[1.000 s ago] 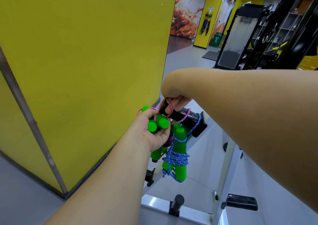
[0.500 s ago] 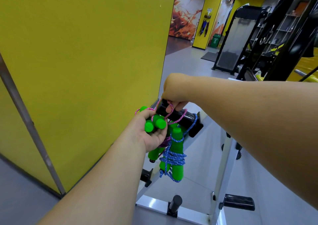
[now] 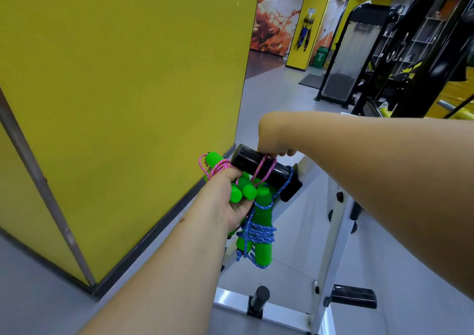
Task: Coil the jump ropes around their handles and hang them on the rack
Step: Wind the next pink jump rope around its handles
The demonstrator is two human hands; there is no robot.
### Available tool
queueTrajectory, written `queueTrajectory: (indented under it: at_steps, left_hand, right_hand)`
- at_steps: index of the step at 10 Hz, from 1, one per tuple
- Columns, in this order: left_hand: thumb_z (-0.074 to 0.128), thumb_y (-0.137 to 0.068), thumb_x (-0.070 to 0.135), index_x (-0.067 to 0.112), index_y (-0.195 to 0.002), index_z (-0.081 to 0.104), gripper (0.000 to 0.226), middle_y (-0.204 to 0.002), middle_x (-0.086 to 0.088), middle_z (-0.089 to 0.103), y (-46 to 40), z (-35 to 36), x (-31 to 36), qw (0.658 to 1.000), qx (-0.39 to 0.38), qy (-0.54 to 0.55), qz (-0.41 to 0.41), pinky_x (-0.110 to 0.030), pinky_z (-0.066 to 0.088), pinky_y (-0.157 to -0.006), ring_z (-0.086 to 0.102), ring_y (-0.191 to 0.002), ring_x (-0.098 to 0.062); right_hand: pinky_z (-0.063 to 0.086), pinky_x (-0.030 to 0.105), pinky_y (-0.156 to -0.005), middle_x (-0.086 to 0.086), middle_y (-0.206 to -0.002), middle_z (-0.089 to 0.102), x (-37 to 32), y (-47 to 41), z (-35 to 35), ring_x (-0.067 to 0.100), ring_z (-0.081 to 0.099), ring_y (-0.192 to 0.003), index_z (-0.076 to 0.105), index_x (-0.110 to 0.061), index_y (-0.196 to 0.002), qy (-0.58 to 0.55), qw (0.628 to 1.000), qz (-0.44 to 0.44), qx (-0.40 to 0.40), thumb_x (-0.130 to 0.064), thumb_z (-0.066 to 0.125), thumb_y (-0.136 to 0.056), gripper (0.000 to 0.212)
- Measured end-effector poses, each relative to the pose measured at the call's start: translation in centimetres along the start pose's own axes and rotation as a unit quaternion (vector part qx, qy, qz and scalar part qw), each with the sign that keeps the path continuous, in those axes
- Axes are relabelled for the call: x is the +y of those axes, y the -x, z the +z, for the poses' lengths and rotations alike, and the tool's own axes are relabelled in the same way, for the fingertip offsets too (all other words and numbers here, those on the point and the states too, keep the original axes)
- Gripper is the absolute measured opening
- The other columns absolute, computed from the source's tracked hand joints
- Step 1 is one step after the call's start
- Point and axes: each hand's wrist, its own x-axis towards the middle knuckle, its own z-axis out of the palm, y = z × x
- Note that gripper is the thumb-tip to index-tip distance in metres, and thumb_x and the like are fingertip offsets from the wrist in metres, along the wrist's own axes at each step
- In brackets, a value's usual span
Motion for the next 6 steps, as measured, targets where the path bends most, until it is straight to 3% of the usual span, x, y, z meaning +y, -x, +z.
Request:
queueTrajectory:
  at_steps: [1, 2, 3, 4, 5, 6]
  left_hand:
    - [0.078, -0.083, 0.013, 0.005, -0.120, 0.063, 0.041, -0.102, -0.016, 0.074, -1.2, -0.2, -1.3, 0.995, 0.045, -0.006, 0.089, -0.033, 0.060, -0.053, 0.074, -0.082, -0.027]
    - [0.082, -0.075, 0.015, 0.007, -0.129, 0.056, 0.061, -0.114, -0.020, 0.071, -0.5, 0.3, -2.4, 0.989, 0.066, -0.002, 0.134, -0.036, 0.062, -0.060, 0.075, -0.090, -0.031]
    - [0.079, -0.080, 0.020, 0.009, -0.129, 0.053, 0.057, -0.110, -0.017, 0.071, -0.3, 0.8, -3.0, 0.982, 0.100, -0.045, 0.154, -0.027, 0.056, -0.049, 0.072, -0.079, -0.027]
    - [0.078, -0.081, 0.029, 0.012, -0.125, 0.047, 0.056, -0.099, -0.012, 0.064, 0.2, 1.2, -3.8, 0.978, 0.119, -0.090, 0.144, -0.029, 0.051, -0.056, 0.059, -0.066, -0.024]
    - [0.080, -0.082, 0.030, 0.009, -0.125, 0.049, 0.057, -0.101, -0.015, 0.066, 0.4, 0.7, -3.8, 0.980, 0.097, -0.094, 0.147, -0.031, 0.054, -0.059, 0.060, -0.067, -0.024]
    - [0.085, -0.079, 0.028, 0.005, -0.129, 0.057, 0.061, -0.111, -0.019, 0.072, 0.3, -0.6, -4.1, 0.986, 0.048, -0.068, 0.148, -0.027, 0.056, -0.057, 0.071, -0.079, -0.026]
  right_hand:
    - [0.037, 0.025, -0.054, -0.001, -0.068, 0.046, 0.2, -0.3, 0.6, 0.012, 0.039, -0.056, 0.044, -0.020, -0.065, 0.167, 0.983, -0.072, -0.022, -0.020, 0.060, -0.096, 0.034]
    - [0.040, 0.031, -0.067, 0.004, -0.070, 0.039, -1.2, -0.3, 1.2, 0.016, 0.034, -0.057, 0.037, -0.012, -0.064, 0.167, 0.983, -0.049, -0.051, -0.006, 0.044, -0.102, 0.039]
    - [0.036, 0.031, -0.081, 0.005, -0.070, 0.036, -1.2, -0.4, 1.8, 0.022, 0.039, -0.063, 0.039, -0.008, -0.066, 0.202, 0.978, -0.029, -0.049, -0.002, 0.040, -0.102, 0.037]
    - [0.034, 0.030, -0.078, 0.004, -0.068, 0.032, -0.6, 0.0, 2.1, 0.019, 0.032, -0.057, 0.035, -0.010, -0.063, 0.175, 0.984, -0.014, -0.025, -0.003, 0.042, -0.100, 0.039]
    - [0.035, 0.029, -0.076, 0.004, -0.068, 0.031, -0.4, 0.1, 2.2, 0.016, 0.029, -0.055, 0.031, -0.013, -0.063, 0.159, 0.987, -0.015, -0.017, -0.004, 0.044, -0.100, 0.040]
    - [0.037, 0.030, -0.075, 0.003, -0.068, 0.033, -0.1, 0.5, 2.3, 0.021, 0.037, -0.059, 0.032, -0.012, -0.063, 0.144, 0.989, -0.009, -0.017, -0.003, 0.047, -0.098, 0.040]
